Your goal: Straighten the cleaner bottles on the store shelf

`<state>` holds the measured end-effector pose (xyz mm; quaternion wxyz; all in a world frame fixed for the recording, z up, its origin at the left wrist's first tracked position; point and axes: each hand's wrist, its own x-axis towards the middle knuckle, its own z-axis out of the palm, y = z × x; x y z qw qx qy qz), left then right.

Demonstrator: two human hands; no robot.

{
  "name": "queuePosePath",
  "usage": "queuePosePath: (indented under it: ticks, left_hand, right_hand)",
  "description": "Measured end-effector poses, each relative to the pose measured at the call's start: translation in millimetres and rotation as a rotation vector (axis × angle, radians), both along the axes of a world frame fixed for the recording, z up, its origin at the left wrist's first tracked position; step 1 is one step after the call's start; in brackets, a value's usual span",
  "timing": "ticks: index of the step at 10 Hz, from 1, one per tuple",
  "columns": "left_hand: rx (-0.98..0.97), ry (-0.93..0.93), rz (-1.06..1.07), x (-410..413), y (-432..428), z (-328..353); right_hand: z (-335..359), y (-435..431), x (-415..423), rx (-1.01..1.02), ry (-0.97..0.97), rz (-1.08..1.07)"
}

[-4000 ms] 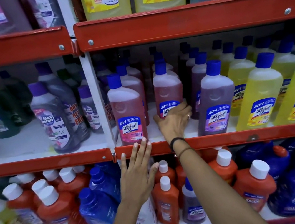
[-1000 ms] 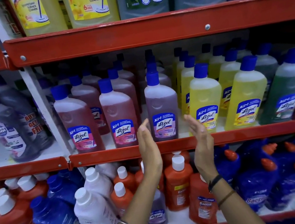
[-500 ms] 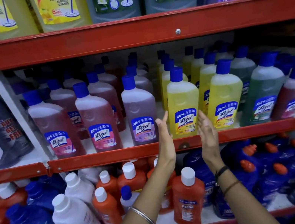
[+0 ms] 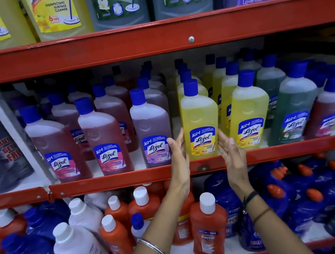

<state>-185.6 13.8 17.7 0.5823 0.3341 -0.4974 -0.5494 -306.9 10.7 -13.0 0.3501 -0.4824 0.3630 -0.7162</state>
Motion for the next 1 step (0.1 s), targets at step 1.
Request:
queuePosePath:
  ticks: [1]
  left_hand:
    - [-0.02,-0.061,0.032,0.9,5.5,1.4]
  right_hand:
    - [-4.1,3.0,1.6,0.004,0.002,0.004]
